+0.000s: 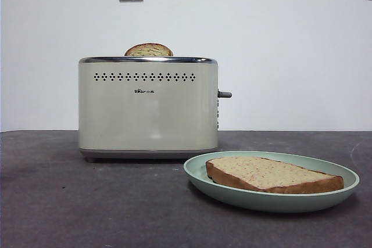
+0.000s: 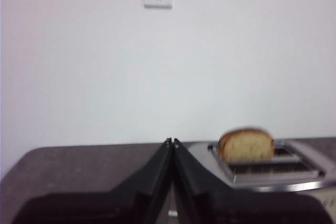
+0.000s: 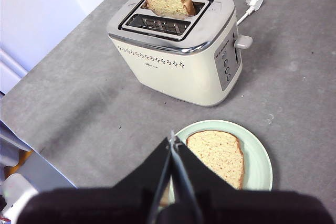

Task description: Take the bread from the toaster,put the bread on the plate,put the plate on the table

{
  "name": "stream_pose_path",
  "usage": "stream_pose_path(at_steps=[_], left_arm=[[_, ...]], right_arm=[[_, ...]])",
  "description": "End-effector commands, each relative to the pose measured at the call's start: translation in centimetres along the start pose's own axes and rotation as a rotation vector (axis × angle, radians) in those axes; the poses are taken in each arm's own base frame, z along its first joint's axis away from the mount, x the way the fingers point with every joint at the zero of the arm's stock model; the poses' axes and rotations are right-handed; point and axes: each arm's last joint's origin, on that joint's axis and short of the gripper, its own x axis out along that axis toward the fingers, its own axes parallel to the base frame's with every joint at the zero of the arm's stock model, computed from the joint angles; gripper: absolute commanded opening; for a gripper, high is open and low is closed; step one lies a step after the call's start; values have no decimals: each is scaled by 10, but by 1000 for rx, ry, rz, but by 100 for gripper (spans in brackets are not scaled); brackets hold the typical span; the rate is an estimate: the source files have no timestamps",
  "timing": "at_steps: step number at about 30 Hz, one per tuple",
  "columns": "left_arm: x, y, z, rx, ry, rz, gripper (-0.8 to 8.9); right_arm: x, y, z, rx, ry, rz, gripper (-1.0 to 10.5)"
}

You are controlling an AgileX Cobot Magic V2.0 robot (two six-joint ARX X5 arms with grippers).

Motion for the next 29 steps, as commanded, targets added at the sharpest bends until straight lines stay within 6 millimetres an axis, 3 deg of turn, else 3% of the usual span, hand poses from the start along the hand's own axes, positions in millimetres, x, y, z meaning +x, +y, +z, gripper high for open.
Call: stream_pose_path(at_steps=[1, 7, 12, 19, 29], left_arm=[[-3, 6, -42, -1, -3, -7, -4], [-13, 15, -115, -33, 94, 31, -4], [-20, 20, -149, -82, 109, 89, -4], [-26, 26, -170, -90, 276, 229, -4], [-26, 26, -170, -80, 274, 241, -4]], right_arm=[[1, 0, -1, -5, 0, 2, 1], [1, 0, -1, -5, 0, 2, 1], [1, 0, -1, -5, 0, 2, 1], [1, 0, -1, -5, 0, 2, 1], [1, 0, -1, -5, 0, 2, 1]])
